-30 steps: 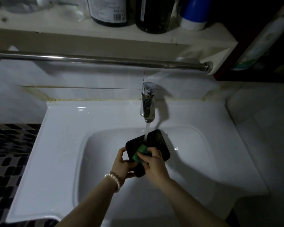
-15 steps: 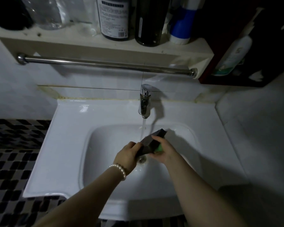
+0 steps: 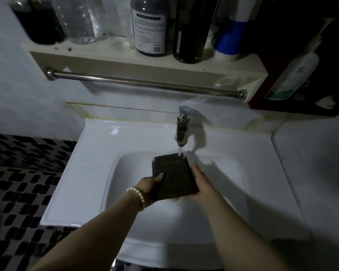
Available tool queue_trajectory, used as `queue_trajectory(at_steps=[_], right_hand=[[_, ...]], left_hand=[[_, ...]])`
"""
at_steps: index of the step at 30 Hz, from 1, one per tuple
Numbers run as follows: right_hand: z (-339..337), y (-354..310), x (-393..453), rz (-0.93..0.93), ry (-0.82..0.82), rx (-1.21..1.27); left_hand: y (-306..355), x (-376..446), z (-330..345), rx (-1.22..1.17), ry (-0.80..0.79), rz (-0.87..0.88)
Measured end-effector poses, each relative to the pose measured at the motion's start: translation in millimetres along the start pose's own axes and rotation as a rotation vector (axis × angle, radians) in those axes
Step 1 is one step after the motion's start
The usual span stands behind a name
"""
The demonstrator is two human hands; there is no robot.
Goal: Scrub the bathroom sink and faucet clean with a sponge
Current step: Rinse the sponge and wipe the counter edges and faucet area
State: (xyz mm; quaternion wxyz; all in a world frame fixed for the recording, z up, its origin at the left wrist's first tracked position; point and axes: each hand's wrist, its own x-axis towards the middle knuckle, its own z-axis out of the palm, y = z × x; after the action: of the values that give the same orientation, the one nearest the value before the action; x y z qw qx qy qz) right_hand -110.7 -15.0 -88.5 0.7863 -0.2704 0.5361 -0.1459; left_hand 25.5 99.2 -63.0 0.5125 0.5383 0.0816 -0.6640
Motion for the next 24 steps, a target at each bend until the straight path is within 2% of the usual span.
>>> queue_trajectory(at_steps=[2, 3, 4, 7, 10, 13, 15, 17, 19, 20, 22, 24], right_hand=[[-9, -3, 8, -0.126, 0.360, -0.245], [-13, -4, 11, -0.216, 0.480, -0.358], [-13, -7, 14, -0.299, 0.510, -0.475], [0, -11, 24, -0.443, 0.355, -0.861], [21, -15, 35, -0.505, 0.347, -1.083], [42, -19, 36, -0.625, 0.443, -1.121], [51, -19, 34, -0.745, 0.428, -1.088], [55, -12, 30, -0.787, 0.331, -1.020], [54, 0, 24, -0.751, 0.213, -0.920], [52, 9, 20, -0.760, 0.154, -0.944], [50, 25, 13, -0.828, 0.059, -1.082], [46, 32, 9, -0.820, -0.016, -1.085]], left_hand=[[3, 3, -8, 0.105, 0.024, 0.073], [4, 3, -10, 0.171, 0.058, 0.106], [3, 4, -10, 0.219, 0.085, 0.132], [-1, 7, -4, 0.262, 0.050, 0.193], [-2, 13, 7, 0.221, -0.015, 0.207], [5, 20, 13, 0.148, -0.022, 0.151], [7, 26, 12, 0.128, 0.004, 0.090], [3, 28, 12, 0.161, 0.041, 0.016], [-2, 33, 15, 0.191, 0.067, -0.020], [-4, 33, 20, 0.168, 0.070, -0.030], [-9, 34, 25, -0.023, 0.055, -0.027], [-16, 39, 25, -0.252, 0.006, -0.029]])
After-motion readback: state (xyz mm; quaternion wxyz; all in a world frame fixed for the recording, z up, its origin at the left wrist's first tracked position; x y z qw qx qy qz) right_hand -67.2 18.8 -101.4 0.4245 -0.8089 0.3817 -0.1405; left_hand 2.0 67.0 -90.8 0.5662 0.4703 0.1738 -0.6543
